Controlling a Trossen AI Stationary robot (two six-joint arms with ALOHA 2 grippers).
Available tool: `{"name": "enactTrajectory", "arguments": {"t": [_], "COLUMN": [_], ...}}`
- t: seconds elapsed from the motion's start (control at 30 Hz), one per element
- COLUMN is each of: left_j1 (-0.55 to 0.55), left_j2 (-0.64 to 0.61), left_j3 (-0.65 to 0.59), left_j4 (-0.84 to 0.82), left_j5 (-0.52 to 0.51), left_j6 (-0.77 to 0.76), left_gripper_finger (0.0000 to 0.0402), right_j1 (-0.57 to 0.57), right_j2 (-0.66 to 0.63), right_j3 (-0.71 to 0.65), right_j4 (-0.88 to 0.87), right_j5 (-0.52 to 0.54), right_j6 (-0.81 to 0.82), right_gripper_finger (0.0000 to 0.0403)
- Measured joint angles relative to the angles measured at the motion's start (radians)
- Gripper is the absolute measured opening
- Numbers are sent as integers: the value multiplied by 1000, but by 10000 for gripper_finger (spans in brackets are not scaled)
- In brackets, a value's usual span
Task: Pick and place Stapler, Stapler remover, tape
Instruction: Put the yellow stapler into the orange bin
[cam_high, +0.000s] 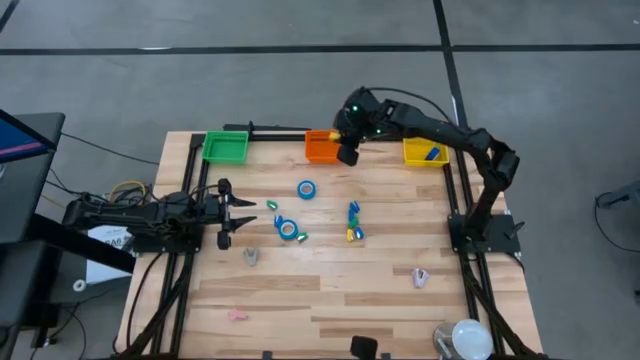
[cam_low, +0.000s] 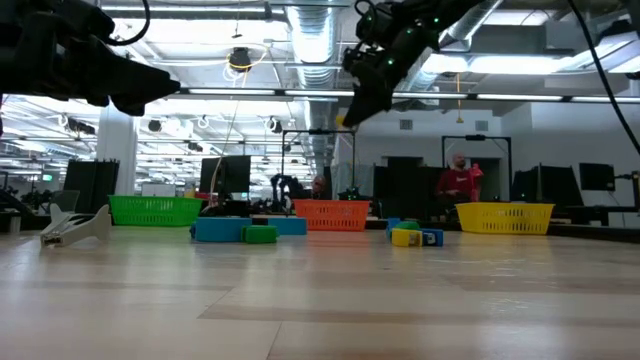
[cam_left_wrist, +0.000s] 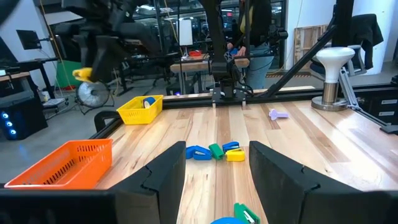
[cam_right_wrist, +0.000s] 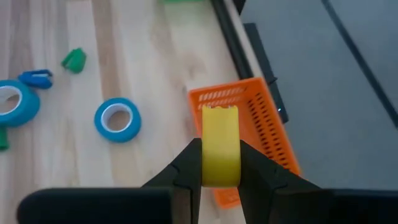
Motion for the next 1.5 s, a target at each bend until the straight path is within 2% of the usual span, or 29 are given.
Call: {"name": "enactTrajectory", "arguments": {"t": [0.43, 1.07, 1.5], "left_j1": [0, 0, 0], "left_j2": [0, 14, 15], "left_j3": [0, 0, -1], "left_j4": [0, 5, 8], "left_j5": [0, 0, 0], "left_j6": [0, 0, 0], "left_gripper_finger": [168, 168, 168], "right_j1": [-31, -73, -81], "right_j2": [22, 253, 280], "right_j3": [4, 17, 17], "right_j4": [17, 97, 138], "right_j5": [-1, 0, -4], "right_j6": [-10, -10, -9], "right_gripper_finger": [66, 66, 67]}}
